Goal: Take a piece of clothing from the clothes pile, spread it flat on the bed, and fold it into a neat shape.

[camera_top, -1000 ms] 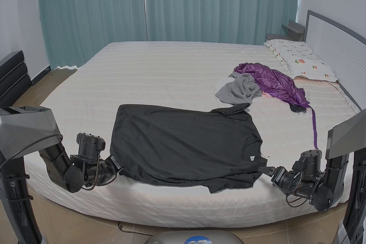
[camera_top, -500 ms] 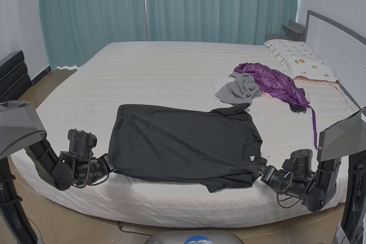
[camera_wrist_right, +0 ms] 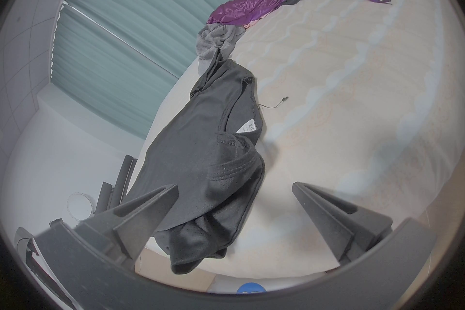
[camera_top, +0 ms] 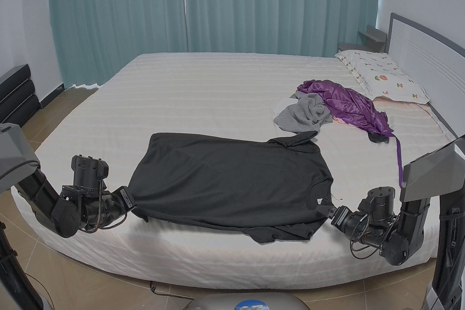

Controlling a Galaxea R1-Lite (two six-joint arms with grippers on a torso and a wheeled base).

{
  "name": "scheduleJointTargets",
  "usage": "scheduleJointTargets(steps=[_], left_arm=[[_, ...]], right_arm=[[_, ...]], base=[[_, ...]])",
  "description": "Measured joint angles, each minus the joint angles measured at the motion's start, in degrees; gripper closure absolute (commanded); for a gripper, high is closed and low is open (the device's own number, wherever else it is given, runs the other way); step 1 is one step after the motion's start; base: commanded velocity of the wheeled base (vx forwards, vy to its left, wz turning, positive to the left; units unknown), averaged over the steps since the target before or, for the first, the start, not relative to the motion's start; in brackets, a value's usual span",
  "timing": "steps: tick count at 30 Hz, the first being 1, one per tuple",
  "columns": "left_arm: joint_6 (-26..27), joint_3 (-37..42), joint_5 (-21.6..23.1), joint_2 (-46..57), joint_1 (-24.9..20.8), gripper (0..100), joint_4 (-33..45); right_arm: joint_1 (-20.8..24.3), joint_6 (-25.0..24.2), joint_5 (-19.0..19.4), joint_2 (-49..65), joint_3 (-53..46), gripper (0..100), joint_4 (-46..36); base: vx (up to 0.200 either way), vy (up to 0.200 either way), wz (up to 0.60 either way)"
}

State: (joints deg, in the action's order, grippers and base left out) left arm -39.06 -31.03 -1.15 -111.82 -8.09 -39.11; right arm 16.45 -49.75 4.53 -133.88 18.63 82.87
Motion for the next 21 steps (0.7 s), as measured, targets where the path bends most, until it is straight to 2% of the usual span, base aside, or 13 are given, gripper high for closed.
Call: scheduleJointTargets(steps=[6, 15, 21], left_arm=[[0.04, 0.02, 0.02, -0.35, -0.15, 100, 0.0], [0.46, -0.12, 0.0, -0.85, -0.17, 100, -0.17], [0.46, -1.02, -0.09, -1.96, -0.04, 100, -0.72]], right_arm=[[0.11, -0.01, -0.18, -1.96, 2.45, 100, -0.16], [0.28, 0.02, -3.21, -0.13, 4.44, 100, -0.24], [0.01, 0.13, -3.39, 2.29, 8.7, 100, -3.77]], base=[[0.0, 0.0, 0.0], [0.0, 0.0, 0.0], [0.0, 0.0, 0.0]])
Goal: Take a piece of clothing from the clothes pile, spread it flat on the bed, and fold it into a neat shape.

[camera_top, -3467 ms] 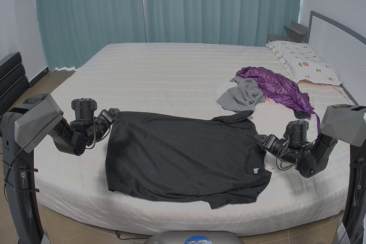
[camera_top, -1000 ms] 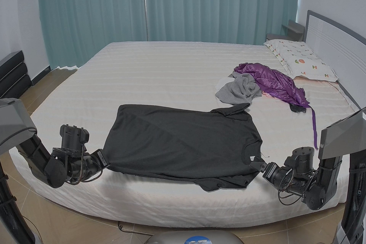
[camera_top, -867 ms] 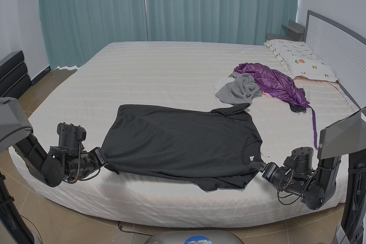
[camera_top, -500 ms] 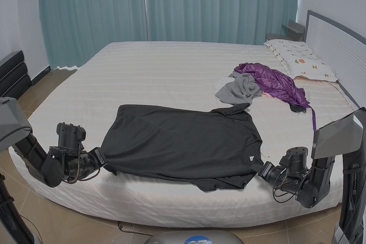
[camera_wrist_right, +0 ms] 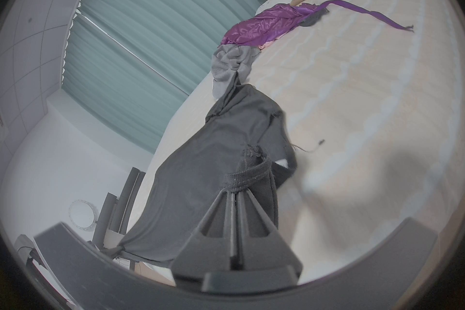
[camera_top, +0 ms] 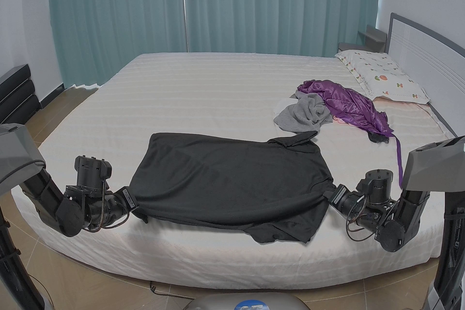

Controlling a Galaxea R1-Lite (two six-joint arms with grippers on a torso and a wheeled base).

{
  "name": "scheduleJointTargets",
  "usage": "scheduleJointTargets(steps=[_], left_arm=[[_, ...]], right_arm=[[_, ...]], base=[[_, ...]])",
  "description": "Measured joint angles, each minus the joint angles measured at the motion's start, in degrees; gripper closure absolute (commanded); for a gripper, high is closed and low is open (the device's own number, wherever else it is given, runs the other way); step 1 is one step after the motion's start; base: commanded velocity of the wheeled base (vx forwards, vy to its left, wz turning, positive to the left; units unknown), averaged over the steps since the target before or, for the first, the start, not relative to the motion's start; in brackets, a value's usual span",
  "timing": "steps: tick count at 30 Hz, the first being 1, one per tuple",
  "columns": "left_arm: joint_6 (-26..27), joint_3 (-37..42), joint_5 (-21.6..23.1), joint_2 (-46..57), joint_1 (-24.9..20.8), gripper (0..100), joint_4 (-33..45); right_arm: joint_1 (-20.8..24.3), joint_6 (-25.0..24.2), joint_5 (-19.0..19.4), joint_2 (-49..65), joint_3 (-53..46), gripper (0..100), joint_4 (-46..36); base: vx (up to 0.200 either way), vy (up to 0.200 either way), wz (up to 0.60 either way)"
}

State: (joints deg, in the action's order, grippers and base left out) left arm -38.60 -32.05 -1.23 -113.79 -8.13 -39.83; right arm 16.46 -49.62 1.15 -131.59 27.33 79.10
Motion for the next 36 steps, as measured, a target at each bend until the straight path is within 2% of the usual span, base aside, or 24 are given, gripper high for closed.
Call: scheduleJointTargets(steps=[17, 18, 25, 36], left_arm=[[-0.43, -1.49, 0.06, -3.9, 0.12, 100, -0.22], [-0.44, -1.49, 0.11, -4.02, 0.11, 100, -0.22], [-0.49, -1.41, 0.2, -4.53, -0.02, 100, -0.22], [-0.46, -1.0, 0.2, -4.51, -0.21, 100, -0.22]], right_arm=[[-0.95, -0.02, 0.0, -5.42, 28.32, 100, -20.5], [-0.95, -0.04, 0.02, -6.23, 29.7, 0, -21.22], [-0.98, -0.22, 0.2, -9.98, 32.48, 0, -20.02], [-2.63, -0.28, 3.75, -2.16, 17.24, 0, -14.98]], base=[[0.0, 0.0, 0.0], [0.0, 0.0, 0.0], [0.0, 0.0, 0.0], [0.0, 0.0, 0.0]])
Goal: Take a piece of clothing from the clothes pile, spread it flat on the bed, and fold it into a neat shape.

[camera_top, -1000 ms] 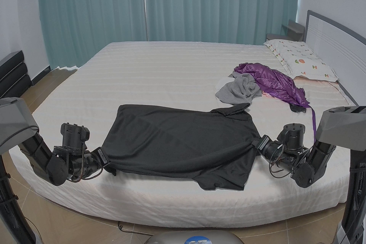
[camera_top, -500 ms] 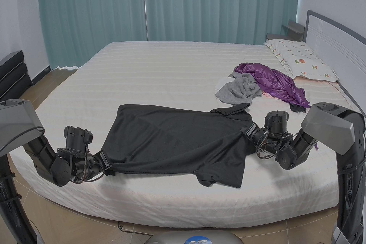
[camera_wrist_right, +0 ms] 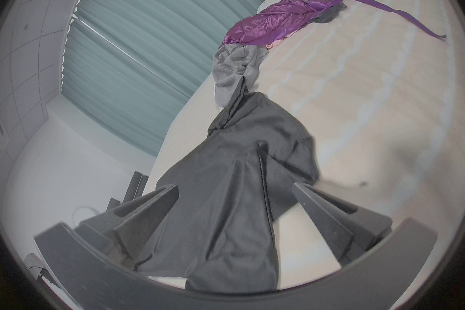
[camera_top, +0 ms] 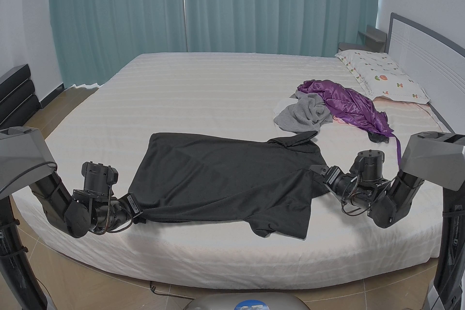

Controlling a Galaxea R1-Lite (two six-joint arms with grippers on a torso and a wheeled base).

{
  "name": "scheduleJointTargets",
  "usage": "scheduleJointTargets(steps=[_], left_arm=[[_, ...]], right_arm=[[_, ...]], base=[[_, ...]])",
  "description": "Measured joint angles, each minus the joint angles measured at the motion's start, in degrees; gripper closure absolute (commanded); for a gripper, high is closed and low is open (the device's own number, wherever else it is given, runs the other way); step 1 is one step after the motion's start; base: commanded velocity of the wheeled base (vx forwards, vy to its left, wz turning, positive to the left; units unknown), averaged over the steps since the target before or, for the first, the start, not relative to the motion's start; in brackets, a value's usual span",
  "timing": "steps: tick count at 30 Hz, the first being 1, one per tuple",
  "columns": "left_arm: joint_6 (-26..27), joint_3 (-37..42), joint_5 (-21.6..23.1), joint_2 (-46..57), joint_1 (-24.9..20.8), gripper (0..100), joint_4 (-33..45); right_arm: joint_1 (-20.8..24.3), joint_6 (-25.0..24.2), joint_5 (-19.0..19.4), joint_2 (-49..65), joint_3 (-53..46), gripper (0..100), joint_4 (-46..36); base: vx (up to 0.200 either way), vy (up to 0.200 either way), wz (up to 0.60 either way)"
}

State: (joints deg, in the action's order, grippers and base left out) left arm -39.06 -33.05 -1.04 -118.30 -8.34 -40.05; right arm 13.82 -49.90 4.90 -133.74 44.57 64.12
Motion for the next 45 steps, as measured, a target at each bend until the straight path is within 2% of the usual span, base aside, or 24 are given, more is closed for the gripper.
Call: scheduleJointTargets(steps=[8, 18, 26, 34, 45], left_arm=[[0.04, 0.26, -0.02, 0.18, -0.1, 100, 0.0], [0.11, 0.44, -0.07, 0.3, -0.2, 100, 0.0], [0.22, 0.72, -0.07, 0.44, -0.2, 100, 0.0], [0.24, 0.83, -0.02, 0.5, -0.2, 100, -0.02], [0.24, 0.89, 0.06, 0.5, -0.2, 100, 0.0]], right_arm=[[-0.52, 0.22, 4.01, 8.55, -12.87, 0, 1.95], [1.17, 0.39, 4.84, 12.19, -21.26, 0, 2.3], [3.01, 0.93, 4.95, 12.85, -25.39, 0, 2.33], [7.01, 1.1, 7.17, 12.65, -29.14, 0, 3.29], [10.09, 1.34, 5.72, 6.18, -24.81, 0, 5.69]], base=[[0.0, 0.0, 0.0], [0.0, 0.0, 0.0], [0.0, 0.0, 0.0], [0.0, 0.0, 0.0], [0.0, 0.0, 0.0]])
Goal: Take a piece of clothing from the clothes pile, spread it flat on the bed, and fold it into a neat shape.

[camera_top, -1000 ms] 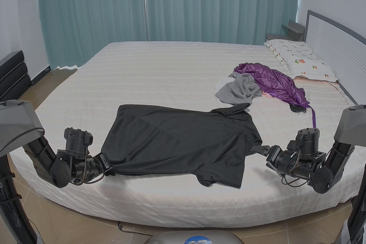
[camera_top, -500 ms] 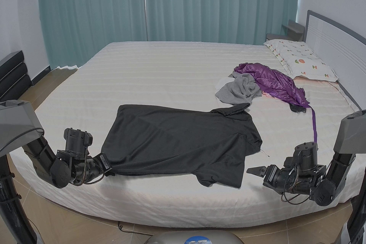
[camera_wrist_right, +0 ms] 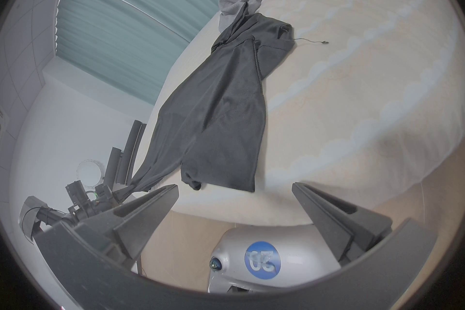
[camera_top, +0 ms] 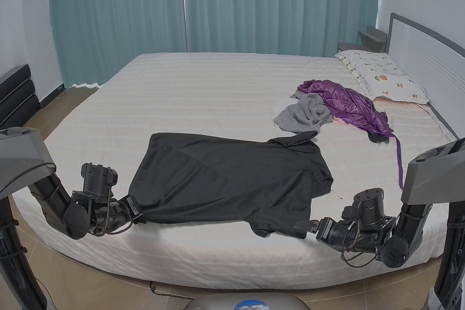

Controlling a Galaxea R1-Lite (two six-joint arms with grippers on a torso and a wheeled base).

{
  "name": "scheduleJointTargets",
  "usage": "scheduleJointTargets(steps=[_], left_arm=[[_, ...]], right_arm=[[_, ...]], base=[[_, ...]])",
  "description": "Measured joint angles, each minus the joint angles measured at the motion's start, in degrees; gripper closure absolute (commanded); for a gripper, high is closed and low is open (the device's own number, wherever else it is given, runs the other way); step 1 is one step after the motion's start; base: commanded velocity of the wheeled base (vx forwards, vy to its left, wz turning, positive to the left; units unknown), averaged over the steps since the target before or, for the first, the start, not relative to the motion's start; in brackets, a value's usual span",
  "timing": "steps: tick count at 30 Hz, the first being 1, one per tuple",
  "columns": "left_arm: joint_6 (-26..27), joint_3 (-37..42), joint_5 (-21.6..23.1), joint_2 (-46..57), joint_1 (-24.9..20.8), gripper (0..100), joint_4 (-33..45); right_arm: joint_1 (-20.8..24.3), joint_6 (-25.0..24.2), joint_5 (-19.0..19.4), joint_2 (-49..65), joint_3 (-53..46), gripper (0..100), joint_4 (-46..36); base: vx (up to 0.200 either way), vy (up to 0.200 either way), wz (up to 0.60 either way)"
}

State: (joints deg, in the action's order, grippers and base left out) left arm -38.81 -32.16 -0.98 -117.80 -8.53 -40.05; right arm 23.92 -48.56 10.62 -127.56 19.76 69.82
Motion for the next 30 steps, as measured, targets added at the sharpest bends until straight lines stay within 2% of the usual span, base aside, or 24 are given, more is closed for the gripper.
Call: scheduleJointTargets(steps=[8, 9, 18, 30], left_arm=[[0.0, -0.04, 0.18, -0.01, 0.0, 100, 0.0], [0.0, -0.04, 0.2, -0.01, 0.0, 100, 0.0], [0.28, 0.39, 0.32, -0.04, 0.0, 100, 0.0], [3.05, 1.55, 0.07, 0.51, -0.01, 100, 0.0]], right_arm=[[0.94, 0.06, -1.73, -3.5, 8.13, 0, -4.56], [1.11, 0.06, -1.82, -3.72, 8.77, 100, -5.11], [1.3, -0.07, -3.32, -4.28, 9.92, 100, -5.22], [-1.65, -0.46, -0.88, 3.11, 1.84, 100, -4.95]], base=[[0.0, 0.0, 0.0], [0.0, 0.0, 0.0], [0.0, 0.0, 0.0], [0.0, 0.0, 0.0]])
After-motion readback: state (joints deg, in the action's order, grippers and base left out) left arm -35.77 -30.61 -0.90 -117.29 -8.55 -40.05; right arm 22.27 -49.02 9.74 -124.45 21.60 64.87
